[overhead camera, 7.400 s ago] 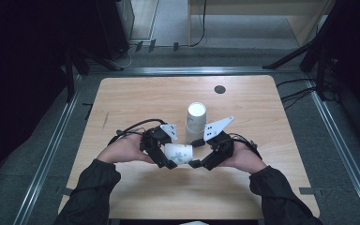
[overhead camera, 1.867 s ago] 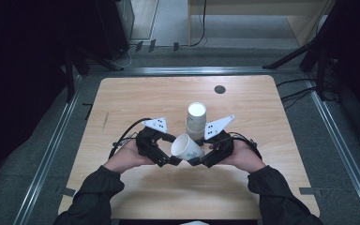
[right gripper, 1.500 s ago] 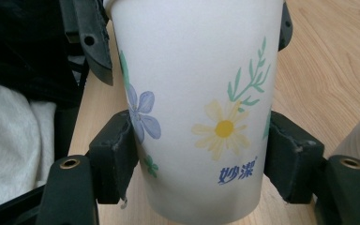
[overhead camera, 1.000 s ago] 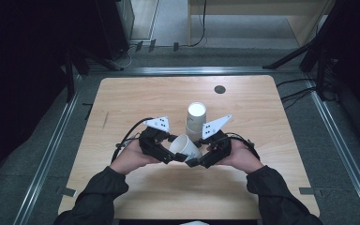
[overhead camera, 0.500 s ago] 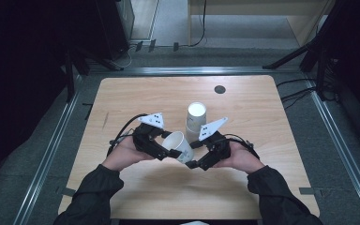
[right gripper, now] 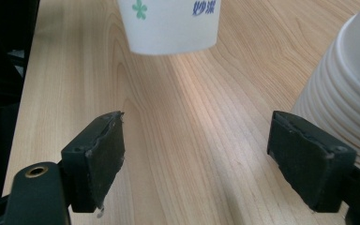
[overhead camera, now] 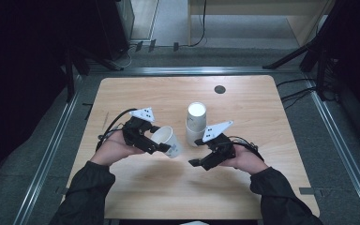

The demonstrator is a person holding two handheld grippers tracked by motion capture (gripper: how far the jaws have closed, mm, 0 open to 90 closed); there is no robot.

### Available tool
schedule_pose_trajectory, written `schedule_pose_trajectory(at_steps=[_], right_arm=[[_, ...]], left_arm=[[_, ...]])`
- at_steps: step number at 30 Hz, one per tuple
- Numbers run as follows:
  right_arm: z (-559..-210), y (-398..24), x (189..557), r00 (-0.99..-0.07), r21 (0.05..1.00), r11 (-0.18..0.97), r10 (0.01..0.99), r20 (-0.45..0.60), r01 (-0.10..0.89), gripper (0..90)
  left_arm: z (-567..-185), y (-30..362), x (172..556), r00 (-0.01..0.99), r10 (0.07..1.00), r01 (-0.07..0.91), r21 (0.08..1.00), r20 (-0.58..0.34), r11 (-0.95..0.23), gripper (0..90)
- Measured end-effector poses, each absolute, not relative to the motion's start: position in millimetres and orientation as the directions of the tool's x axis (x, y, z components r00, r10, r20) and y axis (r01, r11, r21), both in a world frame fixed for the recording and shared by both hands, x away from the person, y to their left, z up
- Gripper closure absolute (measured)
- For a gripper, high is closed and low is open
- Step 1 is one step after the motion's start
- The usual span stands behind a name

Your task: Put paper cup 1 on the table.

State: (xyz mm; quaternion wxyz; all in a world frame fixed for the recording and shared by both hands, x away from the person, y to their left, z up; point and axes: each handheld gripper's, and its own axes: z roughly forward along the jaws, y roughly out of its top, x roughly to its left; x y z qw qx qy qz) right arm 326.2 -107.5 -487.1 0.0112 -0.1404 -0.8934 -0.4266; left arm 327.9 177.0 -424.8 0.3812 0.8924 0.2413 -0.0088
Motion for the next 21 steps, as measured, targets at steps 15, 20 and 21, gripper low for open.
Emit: schedule_pose_trajectory(at_steps=[15, 20, 21], right_arm=[[-485.4, -117.2, 328.8, -0.946, 0.761, 0.578, 0.292, 0.145, 0.295, 19.2], [-484.1, -123.0, 328.9, -0.94, 0.767, 0.563, 0.303, 0.155, 0.308, 19.3], [-483.9, -124.1, 328.7, -0.939, 0.766, 0.562, 0.307, 0.158, 0.312, 19.2]], left_arm=[[-428.8, 209.7, 345.8, 0.848, 0.499, 0.484, 0.65, -0.181, -0.586, 24.4], [-433.1, 222.4, 353.9, 0.828, 0.532, 0.511, 0.633, -0.179, -0.582, 24.4], [-433.9, 224.7, 355.6, 0.825, 0.538, 0.514, 0.629, -0.175, -0.583, 24.4]])
